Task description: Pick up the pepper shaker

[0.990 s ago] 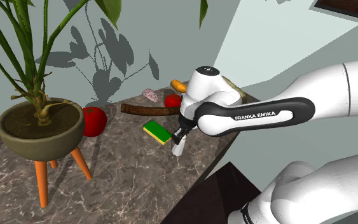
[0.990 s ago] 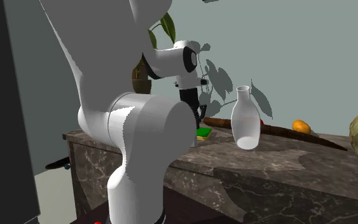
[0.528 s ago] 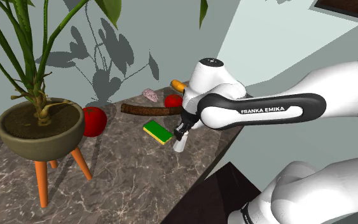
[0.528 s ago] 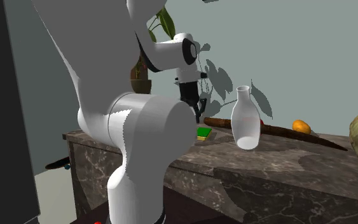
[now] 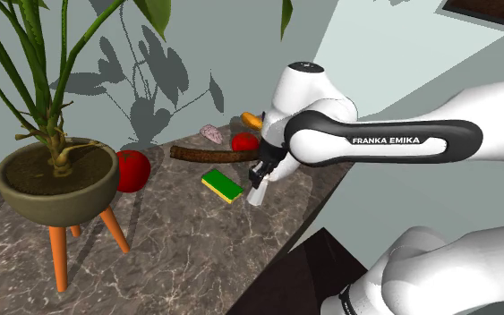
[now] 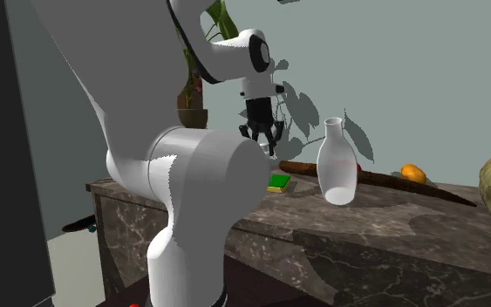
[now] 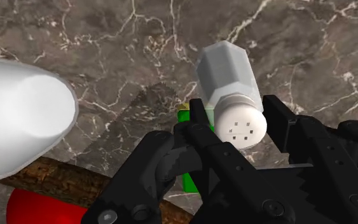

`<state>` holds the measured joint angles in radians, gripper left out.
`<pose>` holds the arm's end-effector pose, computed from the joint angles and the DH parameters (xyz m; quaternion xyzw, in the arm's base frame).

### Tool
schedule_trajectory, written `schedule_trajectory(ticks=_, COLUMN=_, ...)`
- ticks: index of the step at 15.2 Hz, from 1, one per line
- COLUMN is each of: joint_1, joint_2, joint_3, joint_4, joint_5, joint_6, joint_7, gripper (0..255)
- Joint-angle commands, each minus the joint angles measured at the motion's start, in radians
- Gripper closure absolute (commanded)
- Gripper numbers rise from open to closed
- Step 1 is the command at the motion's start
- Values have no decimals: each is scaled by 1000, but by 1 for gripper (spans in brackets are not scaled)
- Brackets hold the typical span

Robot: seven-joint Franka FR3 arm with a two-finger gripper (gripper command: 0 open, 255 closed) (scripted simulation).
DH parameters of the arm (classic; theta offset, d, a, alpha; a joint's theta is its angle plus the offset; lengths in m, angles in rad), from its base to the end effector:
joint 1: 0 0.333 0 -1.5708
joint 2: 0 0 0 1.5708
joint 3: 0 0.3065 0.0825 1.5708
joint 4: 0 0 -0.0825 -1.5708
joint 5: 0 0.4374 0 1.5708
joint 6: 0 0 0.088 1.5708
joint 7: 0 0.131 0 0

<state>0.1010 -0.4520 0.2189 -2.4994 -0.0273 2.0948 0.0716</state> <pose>0.4401 0.1388 0.3863 0.9908 0.1204 0.0293 0.0549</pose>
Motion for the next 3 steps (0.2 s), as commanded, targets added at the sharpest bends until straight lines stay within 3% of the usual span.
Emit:
schedule_trajectory(ticks=1, joint_1=0, joint_2=-9, joint_3=-3, joint_4=22, joint_5=1, joint_6=-32, joint_7=-4, gripper=255)
schedule_trajectory(ticks=3, joint_1=0, joint_2=-10, joint_3=-3, joint_4=24, joint_5=1, joint_6=-34, joint_7=-5, gripper=255)
